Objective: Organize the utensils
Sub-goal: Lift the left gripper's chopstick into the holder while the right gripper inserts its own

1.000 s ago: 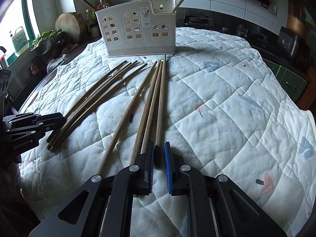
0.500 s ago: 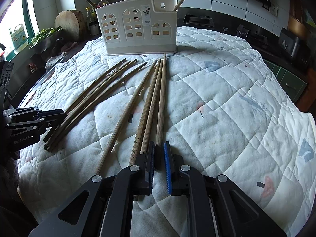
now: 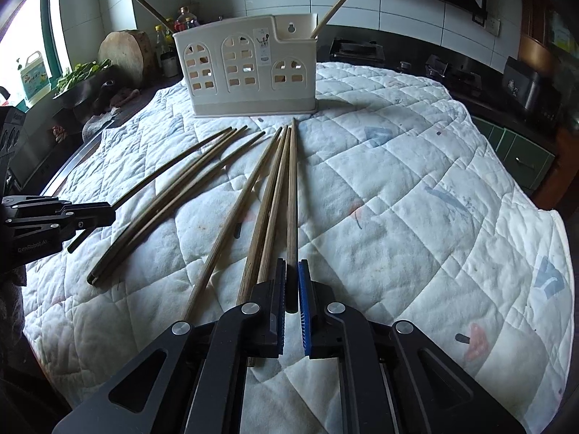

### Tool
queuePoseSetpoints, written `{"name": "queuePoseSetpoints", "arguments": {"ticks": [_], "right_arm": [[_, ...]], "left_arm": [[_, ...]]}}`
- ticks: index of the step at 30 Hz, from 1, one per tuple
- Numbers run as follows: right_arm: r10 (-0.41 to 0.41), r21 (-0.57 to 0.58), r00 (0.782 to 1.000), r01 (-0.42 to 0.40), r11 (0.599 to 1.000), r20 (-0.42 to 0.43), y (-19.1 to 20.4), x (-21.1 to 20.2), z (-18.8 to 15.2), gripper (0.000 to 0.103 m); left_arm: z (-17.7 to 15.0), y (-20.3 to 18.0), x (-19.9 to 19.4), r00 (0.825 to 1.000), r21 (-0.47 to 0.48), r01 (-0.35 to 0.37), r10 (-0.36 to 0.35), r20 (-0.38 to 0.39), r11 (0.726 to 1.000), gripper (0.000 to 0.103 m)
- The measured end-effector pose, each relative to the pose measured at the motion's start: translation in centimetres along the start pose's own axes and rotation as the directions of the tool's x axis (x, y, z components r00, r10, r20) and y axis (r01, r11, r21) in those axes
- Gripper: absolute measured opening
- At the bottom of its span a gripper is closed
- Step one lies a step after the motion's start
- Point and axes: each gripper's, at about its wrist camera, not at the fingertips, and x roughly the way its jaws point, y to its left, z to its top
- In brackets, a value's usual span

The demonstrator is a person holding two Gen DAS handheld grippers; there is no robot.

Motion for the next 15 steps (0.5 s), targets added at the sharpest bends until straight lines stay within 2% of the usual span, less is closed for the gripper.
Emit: {"name": "queuePoseSetpoints", "arguments": {"ticks": [8, 15], "right_arm": [[-0.003, -0.007, 0.986, 0.004, 1.0, 0.169, 0.1, -5.2, 4.1, 0.007], [0.016, -0.05, 0.971, -0.004, 0.999, 0.239, 0.5, -7.0, 9.4, 0.007]], "left_arm": [[1.8, 0.2, -4.3, 0.986, -0.036, 0.029, -0.022, 0.168, 0.999, 0.005], [4.3, 0.4, -6.3, 0.969, -0.031, 0.05, -0.041, 0.244, 0.998, 0.005]]}}
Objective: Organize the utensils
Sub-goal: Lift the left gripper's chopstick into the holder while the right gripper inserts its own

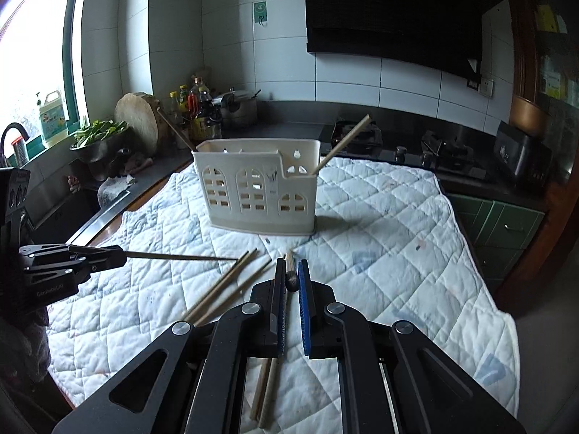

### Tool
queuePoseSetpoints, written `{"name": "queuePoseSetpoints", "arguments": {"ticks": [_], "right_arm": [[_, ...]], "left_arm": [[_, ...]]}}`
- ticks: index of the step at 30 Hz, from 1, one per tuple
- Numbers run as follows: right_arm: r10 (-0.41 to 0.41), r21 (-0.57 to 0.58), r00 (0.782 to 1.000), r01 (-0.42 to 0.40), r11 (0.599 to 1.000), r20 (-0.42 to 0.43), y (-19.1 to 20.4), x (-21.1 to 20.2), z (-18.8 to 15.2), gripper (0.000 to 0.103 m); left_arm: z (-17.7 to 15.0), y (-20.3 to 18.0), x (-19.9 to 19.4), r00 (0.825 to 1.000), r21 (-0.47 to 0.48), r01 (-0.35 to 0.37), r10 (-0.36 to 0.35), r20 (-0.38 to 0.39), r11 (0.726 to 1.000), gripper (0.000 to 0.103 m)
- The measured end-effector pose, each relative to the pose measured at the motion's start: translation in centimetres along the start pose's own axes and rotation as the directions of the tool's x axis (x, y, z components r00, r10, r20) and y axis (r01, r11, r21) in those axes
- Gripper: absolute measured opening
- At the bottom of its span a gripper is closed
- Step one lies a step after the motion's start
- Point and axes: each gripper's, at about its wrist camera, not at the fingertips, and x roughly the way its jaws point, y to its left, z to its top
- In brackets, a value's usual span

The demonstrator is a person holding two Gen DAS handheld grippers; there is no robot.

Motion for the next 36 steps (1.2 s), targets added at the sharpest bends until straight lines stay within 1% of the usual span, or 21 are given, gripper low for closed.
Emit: {"name": "queuePoseSetpoints", "arguments": {"ticks": [5, 9, 12, 16, 20, 23, 26, 28, 31, 36], "right_arm": [[0.008, -0.028, 1.0, -0.007, 1.0, 0.029, -0.3, 0.0, 4.5, 0.007], [0.002, -0.05, 0.999, 0.001, 0.999, 0.054, -0.5, -0.6, 7.8, 0.007], [0.002, -0.06, 0.997, 0.002, 0.998, 0.072, -0.6, -1.0, 10.1, 0.007], [-0.001, -0.073, 0.996, 0.008, 0.997, 0.091, -0.7, -1.3, 12.7, 0.007], [-0.001, -0.078, 0.994, 0.01, 0.997, 0.114, -0.7, -1.4, 14.7, 0.007], [0.009, -0.077, 0.992, 0.001, 0.997, 0.123, -0.6, -1.1, 15.7, 0.007], [0.012, -0.081, 0.991, -0.001, 0.997, 0.132, -0.3, -0.5, 16.4, 0.007], [0.017, -0.079, 0.991, -0.007, 0.997, 0.131, -0.2, 0.0, 16.7, 0.007], [0.024, -0.083, 0.993, -0.014, 0.996, 0.117, -0.1, 1.1, 16.8, 0.007], [0.01, -0.098, 0.998, -0.004, 0.995, 0.068, -0.1, 3.4, 16.5, 0.007]], "left_arm": [[3.1, 0.4, -0.7, 0.999, 0.002, 0.013, -0.013, 0.035, 1.0, 0.005], [5.8, 0.6, -0.8, 0.999, 0.02, 0.002, -0.003, 0.051, 1.0, 0.005], [7.8, 0.6, -1.2, 0.998, 0.025, 0.014, -0.015, 0.069, 1.0, 0.005], [10.5, 0.6, -2.4, 0.993, 0.029, 0.023, -0.026, 0.116, 0.999, 0.005], [13.5, 0.2, -4.5, 0.98, 0.045, 0.016, -0.024, 0.195, 0.999, 0.005], [15.6, 0.3, -5.6, 0.967, 0.035, 0.0, -0.009, 0.256, 0.999, 0.005], [17.2, 0.6, -5.7, 0.953, 0.017, -0.039, 0.032, 0.301, 0.999, 0.005], [17.9, 1.0, -5.1, 0.952, 0.003, -0.037, 0.035, 0.304, 0.999, 0.005], [18.3, 1.7, -3.4, 0.954, -0.023, -0.054, 0.058, 0.293, 0.998, 0.005], [18.4, 2.7, -0.1, 0.968, -0.044, -0.086, 0.094, 0.232, 0.995, 0.005]]}}
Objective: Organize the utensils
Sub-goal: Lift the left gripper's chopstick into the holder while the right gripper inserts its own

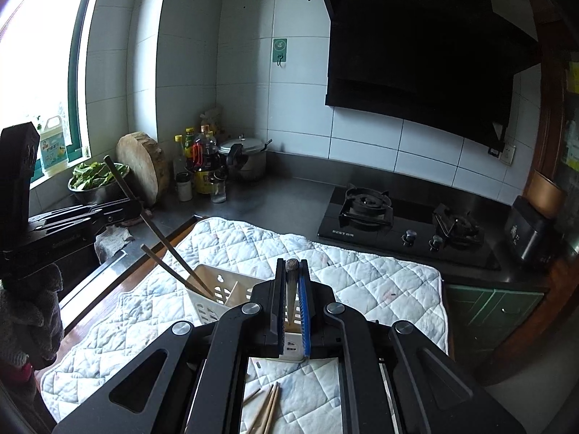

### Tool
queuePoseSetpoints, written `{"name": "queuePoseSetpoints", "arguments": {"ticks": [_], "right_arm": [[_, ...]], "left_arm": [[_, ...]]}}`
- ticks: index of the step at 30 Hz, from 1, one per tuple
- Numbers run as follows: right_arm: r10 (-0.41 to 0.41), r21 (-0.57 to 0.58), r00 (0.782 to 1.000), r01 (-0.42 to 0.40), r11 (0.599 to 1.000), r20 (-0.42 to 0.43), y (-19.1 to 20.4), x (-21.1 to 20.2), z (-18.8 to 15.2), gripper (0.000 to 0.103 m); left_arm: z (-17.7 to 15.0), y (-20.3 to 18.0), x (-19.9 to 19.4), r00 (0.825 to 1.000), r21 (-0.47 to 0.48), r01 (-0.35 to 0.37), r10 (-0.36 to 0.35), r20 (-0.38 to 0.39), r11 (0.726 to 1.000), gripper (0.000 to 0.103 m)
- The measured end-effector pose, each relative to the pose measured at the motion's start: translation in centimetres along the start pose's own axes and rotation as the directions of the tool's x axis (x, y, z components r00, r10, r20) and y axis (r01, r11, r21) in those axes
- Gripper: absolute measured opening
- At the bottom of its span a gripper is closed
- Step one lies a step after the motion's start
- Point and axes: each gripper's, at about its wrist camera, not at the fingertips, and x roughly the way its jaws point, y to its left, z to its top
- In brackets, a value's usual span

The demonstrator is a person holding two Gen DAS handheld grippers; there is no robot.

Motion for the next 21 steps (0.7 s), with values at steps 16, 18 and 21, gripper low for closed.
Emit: {"name": "queuePoseSetpoints", "arguments": {"ticks": [16, 18, 21], "right_arm": [[0.007, 0.045, 0.996, -0.003, 0.999, -0.088, -1.2, 4.4, -2.1, 0.007], [0.01, 0.048, 0.997, -0.006, 0.999, -0.079, -1.3, 4.0, -2.2, 0.007], [0.006, 0.049, 0.998, -0.003, 0.999, -0.059, -1.3, 3.0, -2.2, 0.013]], "left_arm": [[-2.2, 0.6, 3.8, 0.994, 0.009, -0.018, 0.019, -0.109, 1.0, 0.009], [-2.2, 0.5, 3.5, 0.994, 0.014, -0.022, 0.023, -0.103, 1.0, 0.018], [-2.3, 0.3, 2.7, 0.995, 0.023, -0.03, 0.032, -0.091, 0.999, 0.029]]}}
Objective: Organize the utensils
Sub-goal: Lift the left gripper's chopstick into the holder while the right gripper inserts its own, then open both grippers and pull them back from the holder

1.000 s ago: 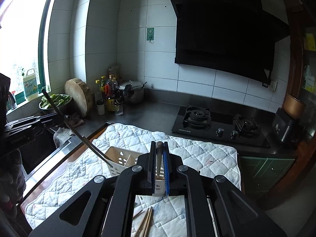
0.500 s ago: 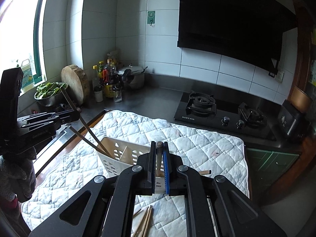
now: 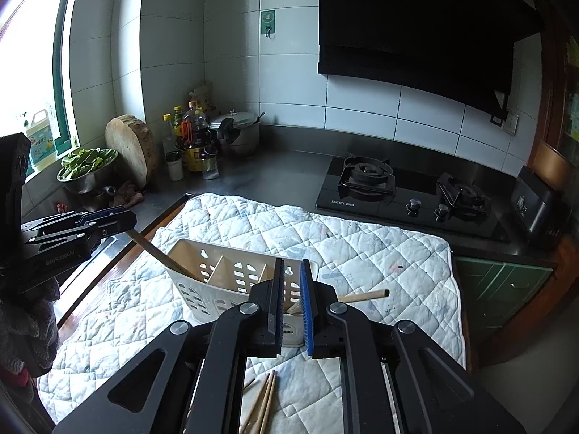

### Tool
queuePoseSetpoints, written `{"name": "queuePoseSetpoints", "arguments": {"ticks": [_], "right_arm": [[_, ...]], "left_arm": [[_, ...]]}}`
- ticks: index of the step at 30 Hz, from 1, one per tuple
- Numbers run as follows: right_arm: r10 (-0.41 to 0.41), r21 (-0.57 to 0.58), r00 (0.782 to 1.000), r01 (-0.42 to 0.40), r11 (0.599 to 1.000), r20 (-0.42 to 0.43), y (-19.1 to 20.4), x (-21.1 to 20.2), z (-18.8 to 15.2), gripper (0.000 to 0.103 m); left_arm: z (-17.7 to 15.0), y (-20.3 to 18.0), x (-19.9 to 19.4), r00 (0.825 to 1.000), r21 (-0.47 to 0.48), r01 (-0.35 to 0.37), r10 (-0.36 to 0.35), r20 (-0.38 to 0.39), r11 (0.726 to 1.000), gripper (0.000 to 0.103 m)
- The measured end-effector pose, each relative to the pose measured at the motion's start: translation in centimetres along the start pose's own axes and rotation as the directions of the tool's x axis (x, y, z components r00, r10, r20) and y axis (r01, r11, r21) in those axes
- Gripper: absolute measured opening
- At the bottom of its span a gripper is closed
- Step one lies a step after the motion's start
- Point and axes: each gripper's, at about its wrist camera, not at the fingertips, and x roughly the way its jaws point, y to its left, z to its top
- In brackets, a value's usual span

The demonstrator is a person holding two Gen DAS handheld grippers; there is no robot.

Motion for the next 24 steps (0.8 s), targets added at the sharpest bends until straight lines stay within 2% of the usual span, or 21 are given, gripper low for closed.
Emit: {"name": "queuePoseSetpoints", "arguments": {"ticks": [5, 8, 11, 12, 16, 18, 22, 24], "right_arm": [[0.001, -0.004, 0.999, -0.001, 1.0, 0.033, 0.6, -2.5, -1.3, 0.022], [-0.003, -0.008, 0.999, 0.003, 1.0, 0.05, 1.2, -4.0, -3.0, 0.029], [-0.007, -0.011, 0.998, 0.008, 1.0, 0.059, 1.8, -5.4, -5.0, 0.038], [-0.008, -0.012, 0.998, 0.009, 1.0, 0.059, 2.0, -5.8, -5.8, 0.04], [0.001, 0.006, 0.999, -0.001, 1.0, 0.054, 2.6, -7.1, -8.9, 0.052], [-0.009, 0.017, 0.999, 0.009, 1.0, 0.051, 2.8, -7.6, -10.5, 0.059], [-0.02, 0.04, 0.999, 0.018, 0.999, 0.041, 3.3, -8.3, -13.5, 0.072], [-0.019, 0.05, 0.999, 0.018, 0.999, 0.028, 3.6, -8.5, -14.9, 0.076]], "left_arm": [[-0.9, -0.2, -2.4, 1.0, 0.008, -0.003, 0.003, 0.026, 1.0, 0.047], [-2.2, -0.5, -4.0, 0.999, 0.018, -0.008, 0.007, 0.034, 1.0, 0.06], [-3.9, -0.8, -5.7, 0.999, 0.025, 0.004, -0.005, 0.04, 1.0, 0.069], [-4.5, -0.9, -6.2, 0.999, 0.03, 0.0, -0.001, 0.043, 1.0, 0.075], [-7.0, -1.3, -7.9, 0.999, 0.041, -0.005, 0.003, 0.05, 0.999, 0.083], [-8.6, -1.3, -8.5, 0.999, 0.033, -0.01, 0.008, 0.046, 0.999, 0.091], [-11.5, -1.5, -9.1, 0.998, 0.031, -0.05, 0.049, 0.029, 0.998, 0.097], [-12.9, -1.3, -9.2, 0.999, 0.018, -0.04, 0.039, 0.013, 0.999, 0.097]]}}
